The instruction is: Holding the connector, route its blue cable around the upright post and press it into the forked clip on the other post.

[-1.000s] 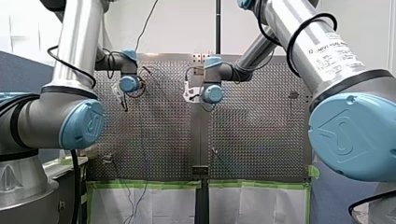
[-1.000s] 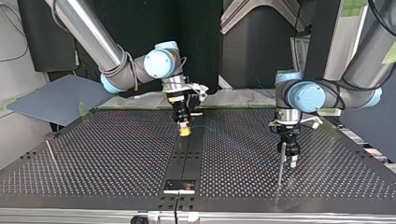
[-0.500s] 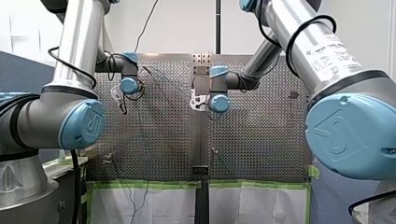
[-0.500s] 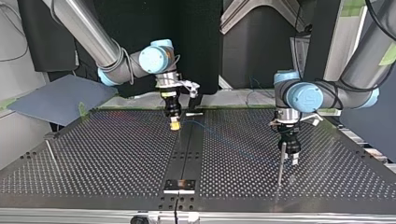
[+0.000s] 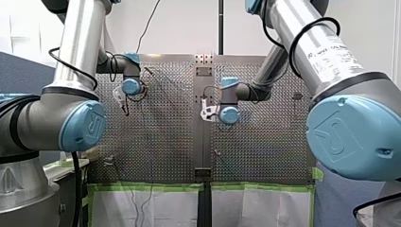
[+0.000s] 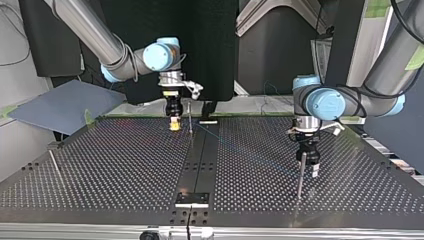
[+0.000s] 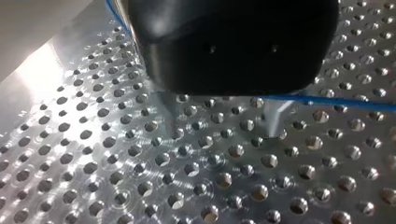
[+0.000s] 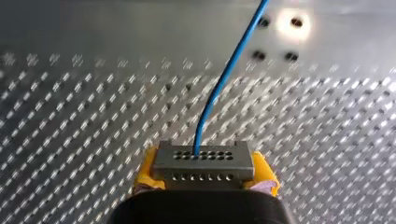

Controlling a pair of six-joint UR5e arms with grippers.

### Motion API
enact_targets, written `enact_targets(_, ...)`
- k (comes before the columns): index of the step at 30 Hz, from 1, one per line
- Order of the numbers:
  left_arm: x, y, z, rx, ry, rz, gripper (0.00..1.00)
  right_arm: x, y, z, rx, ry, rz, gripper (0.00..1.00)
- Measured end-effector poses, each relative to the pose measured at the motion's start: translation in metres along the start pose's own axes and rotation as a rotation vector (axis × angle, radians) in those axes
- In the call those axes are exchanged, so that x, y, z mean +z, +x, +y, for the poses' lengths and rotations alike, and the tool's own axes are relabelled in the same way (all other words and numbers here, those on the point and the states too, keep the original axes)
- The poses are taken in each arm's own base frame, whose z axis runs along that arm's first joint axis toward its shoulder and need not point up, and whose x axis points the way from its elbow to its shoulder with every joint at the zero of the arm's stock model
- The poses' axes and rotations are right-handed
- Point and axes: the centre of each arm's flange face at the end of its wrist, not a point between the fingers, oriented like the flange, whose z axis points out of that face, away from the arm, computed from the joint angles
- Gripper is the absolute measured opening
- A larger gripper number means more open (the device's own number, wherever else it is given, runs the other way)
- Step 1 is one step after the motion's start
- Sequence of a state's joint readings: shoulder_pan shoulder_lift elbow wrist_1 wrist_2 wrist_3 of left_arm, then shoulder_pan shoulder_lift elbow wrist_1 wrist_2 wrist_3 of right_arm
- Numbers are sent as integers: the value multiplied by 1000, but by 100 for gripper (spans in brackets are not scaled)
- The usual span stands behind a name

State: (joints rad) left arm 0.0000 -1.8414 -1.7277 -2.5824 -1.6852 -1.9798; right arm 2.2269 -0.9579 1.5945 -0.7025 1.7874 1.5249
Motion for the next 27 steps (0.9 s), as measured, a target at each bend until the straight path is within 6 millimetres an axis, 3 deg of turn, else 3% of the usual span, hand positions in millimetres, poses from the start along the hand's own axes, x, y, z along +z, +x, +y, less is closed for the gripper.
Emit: enact_targets(27, -5, 2, 5, 38, -56, 20, 99, -63, -72, 57, 27, -218, -40, 19)
